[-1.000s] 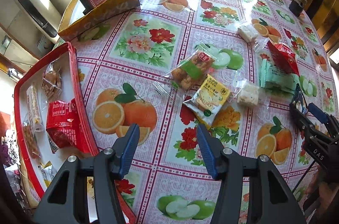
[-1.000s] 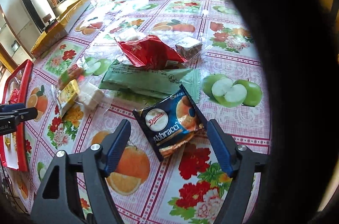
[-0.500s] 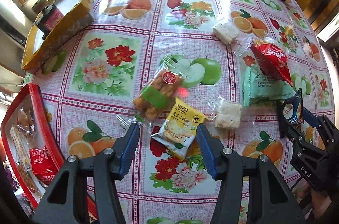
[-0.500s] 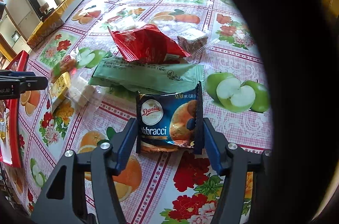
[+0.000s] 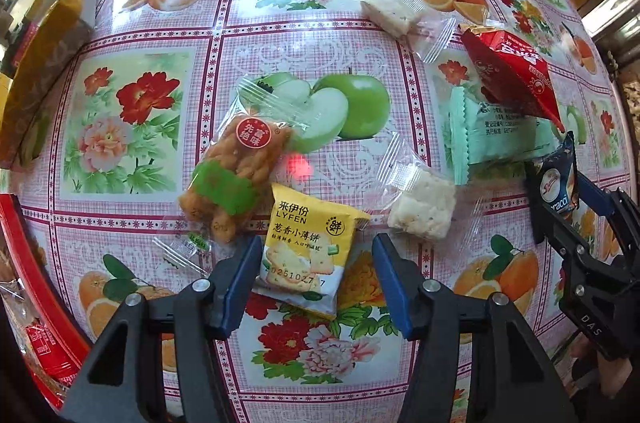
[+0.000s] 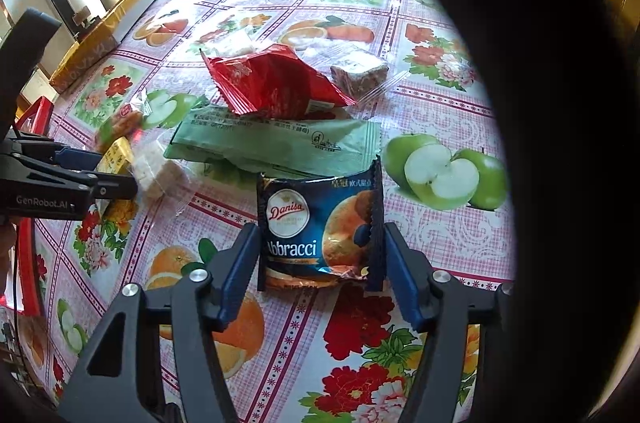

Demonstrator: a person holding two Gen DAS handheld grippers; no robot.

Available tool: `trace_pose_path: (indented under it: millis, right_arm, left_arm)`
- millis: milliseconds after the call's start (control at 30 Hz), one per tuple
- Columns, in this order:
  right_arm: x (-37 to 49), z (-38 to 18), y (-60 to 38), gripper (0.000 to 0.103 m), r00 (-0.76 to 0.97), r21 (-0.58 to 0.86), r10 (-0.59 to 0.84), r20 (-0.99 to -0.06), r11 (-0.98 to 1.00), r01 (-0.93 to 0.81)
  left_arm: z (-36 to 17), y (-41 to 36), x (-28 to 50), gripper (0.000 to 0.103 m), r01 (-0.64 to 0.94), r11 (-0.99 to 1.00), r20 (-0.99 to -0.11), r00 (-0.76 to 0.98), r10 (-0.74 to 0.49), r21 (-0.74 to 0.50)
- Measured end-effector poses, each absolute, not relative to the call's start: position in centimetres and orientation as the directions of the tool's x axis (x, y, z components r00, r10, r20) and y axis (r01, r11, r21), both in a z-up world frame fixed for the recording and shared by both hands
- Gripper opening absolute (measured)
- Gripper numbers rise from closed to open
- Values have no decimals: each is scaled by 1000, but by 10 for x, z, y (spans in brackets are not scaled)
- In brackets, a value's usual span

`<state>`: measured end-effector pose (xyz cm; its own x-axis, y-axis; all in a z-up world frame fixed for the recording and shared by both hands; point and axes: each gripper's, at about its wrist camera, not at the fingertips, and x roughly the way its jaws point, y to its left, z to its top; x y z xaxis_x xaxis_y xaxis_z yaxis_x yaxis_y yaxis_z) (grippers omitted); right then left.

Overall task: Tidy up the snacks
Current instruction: 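Grasp the blue Danisa packet with the right tool while the left tool grasps the yellow LYFEN packet, then carry the LYFEN packet and Danisa packet over the red tray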

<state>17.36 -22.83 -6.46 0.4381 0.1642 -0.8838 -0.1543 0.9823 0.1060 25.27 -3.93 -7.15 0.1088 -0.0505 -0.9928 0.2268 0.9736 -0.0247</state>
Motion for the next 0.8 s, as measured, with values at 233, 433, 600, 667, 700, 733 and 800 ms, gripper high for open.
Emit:
trace_pose_path:
  millis: [233,433,600,667,700,733,800]
  right_arm:
    - [166,-63,-235,55,456,133,167,-874,985,-107]
    - [143,-61,-241,51,449,162,186,-874,983,-92]
    - [118,-60,-241,47,443,176,196,-875,981,-87]
    - [106,-60,-238,46,438,170,191,-878,981,-88]
    - [102,-60,-236,46,433,156,184,-882,983,-100]
    - [98,-59,-234,46,428,148,182,-885,983,-111]
    - [93,-54,-236,46,453,165,200,-869,979,-116]
  left_arm:
    - [-71,-31,228,38,217,976,-991,125,-51,-23]
    - [-75,-36,190,38,228,973,-991,118,-61,-33]
    - [-78,-37,144,38,238,968,-990,102,-99,-72]
    - [-80,-35,129,38,244,966,-989,99,-109,-82]
    - [-80,-35,120,38,252,964,-989,98,-113,-86]
    - [-81,-35,113,38,263,961,-988,98,-116,-87]
    - [-82,-34,102,38,269,959,-988,103,-115,-83]
